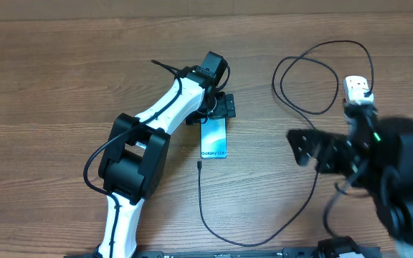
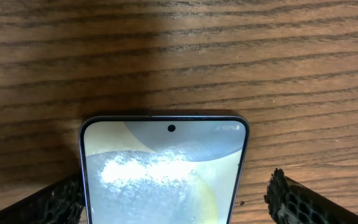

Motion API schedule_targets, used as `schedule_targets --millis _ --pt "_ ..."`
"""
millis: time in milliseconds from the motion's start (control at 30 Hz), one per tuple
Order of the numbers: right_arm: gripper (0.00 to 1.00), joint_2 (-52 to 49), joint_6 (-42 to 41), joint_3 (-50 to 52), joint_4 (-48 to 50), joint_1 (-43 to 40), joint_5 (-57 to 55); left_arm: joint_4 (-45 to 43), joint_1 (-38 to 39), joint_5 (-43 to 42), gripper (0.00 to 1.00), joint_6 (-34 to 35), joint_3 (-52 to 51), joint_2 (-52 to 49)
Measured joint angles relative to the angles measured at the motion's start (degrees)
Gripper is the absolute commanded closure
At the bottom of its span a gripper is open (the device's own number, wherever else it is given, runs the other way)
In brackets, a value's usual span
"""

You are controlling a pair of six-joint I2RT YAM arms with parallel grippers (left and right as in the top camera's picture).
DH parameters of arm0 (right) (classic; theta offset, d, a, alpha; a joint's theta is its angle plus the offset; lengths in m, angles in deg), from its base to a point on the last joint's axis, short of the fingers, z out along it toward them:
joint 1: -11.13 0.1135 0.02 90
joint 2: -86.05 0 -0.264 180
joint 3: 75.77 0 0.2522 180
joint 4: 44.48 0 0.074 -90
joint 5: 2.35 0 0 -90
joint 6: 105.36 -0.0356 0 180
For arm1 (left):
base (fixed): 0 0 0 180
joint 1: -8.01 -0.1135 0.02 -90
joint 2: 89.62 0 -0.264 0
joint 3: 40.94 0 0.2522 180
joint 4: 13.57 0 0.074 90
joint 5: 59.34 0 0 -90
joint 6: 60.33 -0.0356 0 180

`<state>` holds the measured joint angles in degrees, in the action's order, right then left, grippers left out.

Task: Plug charger to phone and switch on socket
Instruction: 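Raise the right arm and move the right gripper toward the cable plug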

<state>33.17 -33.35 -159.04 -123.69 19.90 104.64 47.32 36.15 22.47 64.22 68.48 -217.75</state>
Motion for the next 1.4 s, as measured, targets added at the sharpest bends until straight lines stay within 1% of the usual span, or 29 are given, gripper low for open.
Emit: schedule_targets --millis 33,100,133,400,500,567,1067,1400 --pt "0.05 -2.08 0.02 0.0 0.09 0.0 1.4 0.04 0.0 0.0 0.03 0.0 0.0 -0.02" --pt "0.2 -5.57 0.44 0.0 0.22 0.0 3.93 0.04 0.0 0.0 0.03 0.0 0.0 -0.02" --pt "0.22 -7.15 0.42 0.0 0.31 0.0 4.98 0.04 0.0 0.0 0.02 0.0 0.0 0.0" --pt "0.21 -19.63 -0.04 0.02 -0.59 0.0 8.13 0.0 0.0 0.0 0.02 0.02 0.02 0.0" --pt "0.14 -22.77 -0.13 0.39 0.15 0.0 8.39 0.0 0.0 0.0 0.02 0.0 0.0 -0.02" --pt "0.0 -24.22 -0.15 0.72 0.26 0.0 8.5 0.0 0.0 0.0 0.02 0.0 0.02 -0.02" --pt "0.0 -31.78 -0.02 0.85 1.92 0.0 8.68 -0.02 0.0 -0.04 0.0 0.0 0.02 0.0" --pt "0.0 -32.87 0.0 4.24 7.82 0.0 8.7 -0.02 0.0 -0.07 0.0 0.0 0.02 0.0"
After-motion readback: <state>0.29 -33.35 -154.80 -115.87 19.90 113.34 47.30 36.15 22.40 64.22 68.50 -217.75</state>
